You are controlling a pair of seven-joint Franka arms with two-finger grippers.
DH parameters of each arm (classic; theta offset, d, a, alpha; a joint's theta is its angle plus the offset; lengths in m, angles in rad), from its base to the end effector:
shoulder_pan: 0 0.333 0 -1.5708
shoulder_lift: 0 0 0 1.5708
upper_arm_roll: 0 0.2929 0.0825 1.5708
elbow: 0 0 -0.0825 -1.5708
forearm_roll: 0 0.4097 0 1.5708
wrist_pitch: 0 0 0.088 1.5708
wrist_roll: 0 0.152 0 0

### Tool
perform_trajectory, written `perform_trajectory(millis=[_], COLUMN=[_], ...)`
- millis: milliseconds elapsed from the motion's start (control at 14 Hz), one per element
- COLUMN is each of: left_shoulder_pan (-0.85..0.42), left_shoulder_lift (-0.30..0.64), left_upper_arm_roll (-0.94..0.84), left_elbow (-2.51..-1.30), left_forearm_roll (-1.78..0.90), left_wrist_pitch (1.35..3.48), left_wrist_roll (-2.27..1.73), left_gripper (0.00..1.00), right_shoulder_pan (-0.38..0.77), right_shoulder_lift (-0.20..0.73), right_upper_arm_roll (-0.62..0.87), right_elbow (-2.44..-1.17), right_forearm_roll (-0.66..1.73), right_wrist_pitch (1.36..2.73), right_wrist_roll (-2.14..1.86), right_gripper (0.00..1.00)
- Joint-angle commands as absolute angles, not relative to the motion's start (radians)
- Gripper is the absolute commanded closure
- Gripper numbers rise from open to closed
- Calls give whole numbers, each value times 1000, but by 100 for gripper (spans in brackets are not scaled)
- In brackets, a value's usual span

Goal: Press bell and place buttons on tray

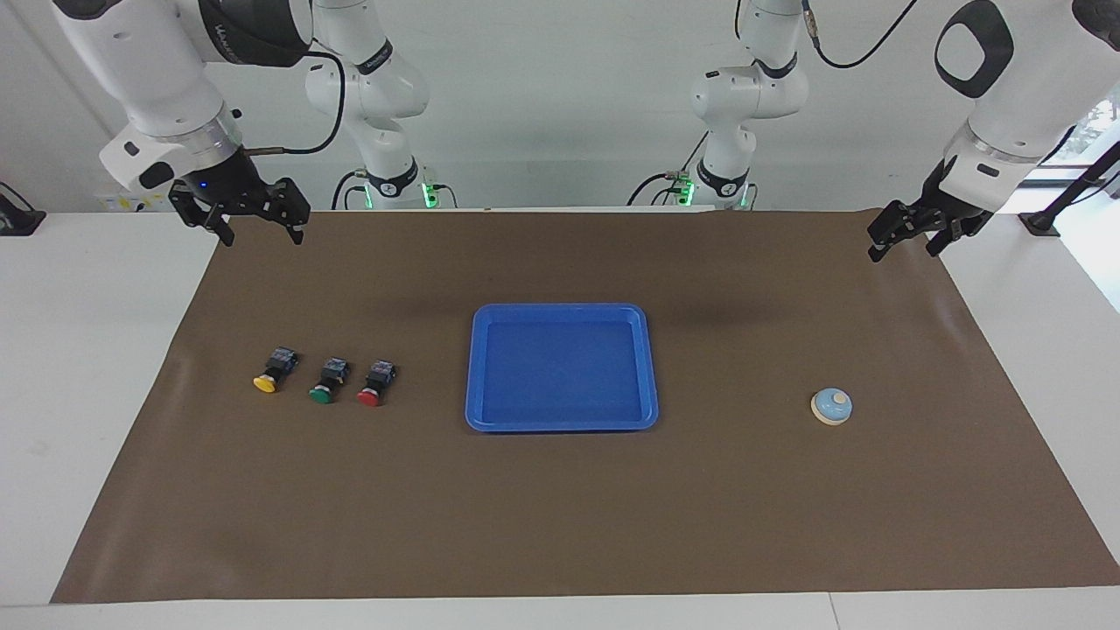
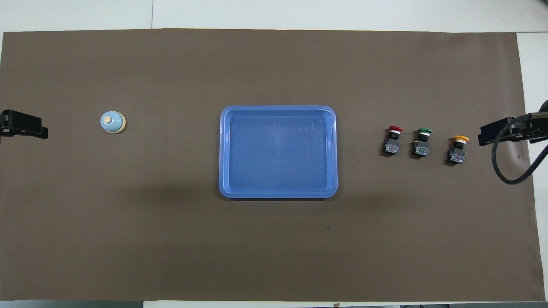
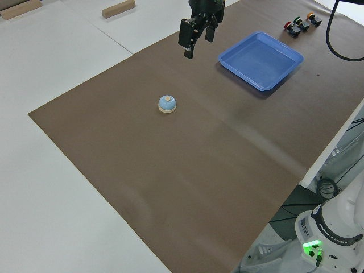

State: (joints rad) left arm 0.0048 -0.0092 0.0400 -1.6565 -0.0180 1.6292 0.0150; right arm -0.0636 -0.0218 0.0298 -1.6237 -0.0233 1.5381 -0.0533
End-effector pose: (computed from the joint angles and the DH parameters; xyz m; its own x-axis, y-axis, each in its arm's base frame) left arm 0.5794 0.0234 0.5240 0.9994 0.0308 -0.0178 0.0312 -0.9993 0.0186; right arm 0.5659 -0.0226 0.5401 0.9977 0.0187 -0.0649 0.0201 -0.9996 0.0205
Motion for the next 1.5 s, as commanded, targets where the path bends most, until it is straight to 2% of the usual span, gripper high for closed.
perform_trajectory(millis=[0,571,643,714,786,1000,1214,1429], left_shoulder_pan=[-3,-6,-5,6,9,50,58,46], left_shoulder_lift=[-37,-38,-47,-57,-55,-35,131,245], left_upper_arm_roll=[44,44,44,44,46,45,45,44], left_elbow=[-1686,-1695,-1722,-1750,-1764,-1833,-1835,-1833], left_forearm_roll=[-9,-9,-9,-9,-9,-8,-8,-8], left_wrist_pitch=[1624,1655,1676,1716,1735,1860,2032,2179], left_wrist_roll=[2,3,2,2,0,2,3,3], left_gripper=[0,0,36,86,100,100,100,100], right_shoulder_pan=[-61,-61,-63,-61,-61,-61,-61,-63], right_shoulder_lift=[-28,-28,-28,-28,-28,-28,-28,-28], right_upper_arm_roll=[26,26,26,26,26,26,26,26], right_elbow=[-1631,-1631,-1631,-1631,-1631,-1631,-1631,-1631], right_forearm_roll=[-31,-31,-31,-31,-31,-31,-31,-31], right_wrist_pitch=[1537,1537,1537,1537,1537,1537,1537,1537], right_wrist_roll=[-63,-63,-63,-63,-63,-63,-63,-63], right_gripper=[0,0,0,0,0,0,0,0])
